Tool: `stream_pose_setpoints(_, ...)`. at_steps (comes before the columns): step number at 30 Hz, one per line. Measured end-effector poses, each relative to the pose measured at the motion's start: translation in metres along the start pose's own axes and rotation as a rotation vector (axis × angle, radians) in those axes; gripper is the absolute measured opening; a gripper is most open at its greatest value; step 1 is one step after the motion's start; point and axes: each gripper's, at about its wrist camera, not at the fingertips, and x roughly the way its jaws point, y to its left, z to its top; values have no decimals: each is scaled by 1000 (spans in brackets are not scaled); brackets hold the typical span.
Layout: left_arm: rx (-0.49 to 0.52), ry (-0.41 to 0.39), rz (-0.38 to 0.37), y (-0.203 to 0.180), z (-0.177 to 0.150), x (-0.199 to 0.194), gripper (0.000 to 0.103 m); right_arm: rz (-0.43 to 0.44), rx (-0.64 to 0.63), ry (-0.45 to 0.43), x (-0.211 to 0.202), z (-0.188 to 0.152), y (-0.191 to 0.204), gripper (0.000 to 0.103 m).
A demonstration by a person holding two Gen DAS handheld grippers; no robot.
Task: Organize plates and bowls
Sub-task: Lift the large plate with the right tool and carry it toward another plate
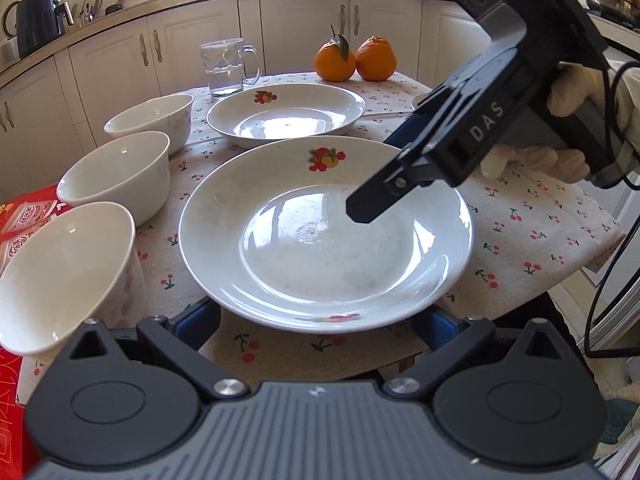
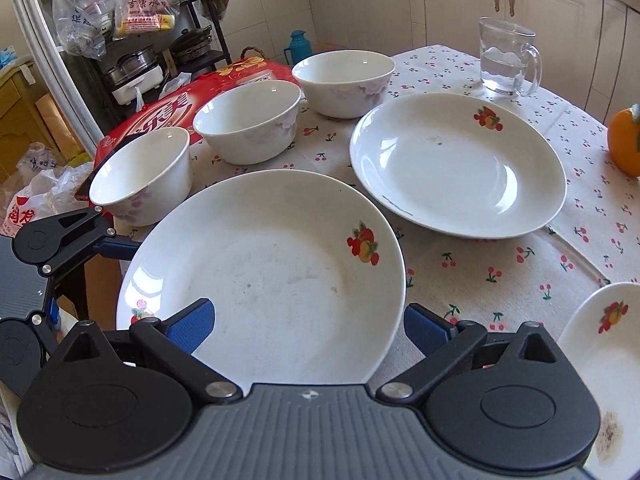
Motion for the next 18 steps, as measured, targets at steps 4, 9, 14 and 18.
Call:
stream_pose_setpoints(4, 11, -3, -6, 0, 0, 0, 101, 26, -12, 14, 7, 9, -6, 93)
stream_pose_setpoints(9, 18, -7, -12, 0, 0, 0, 101, 63, -2, 23, 16, 20, -15, 85)
stream_pose_setpoints(14, 20, -8, -16, 0, 0, 0, 101, 93, 10, 28, 23, 27, -24, 78)
stream_pose_setpoints(18, 20, -7, -18, 0, 1, 1, 101, 118, 13, 30, 25, 30, -29, 76)
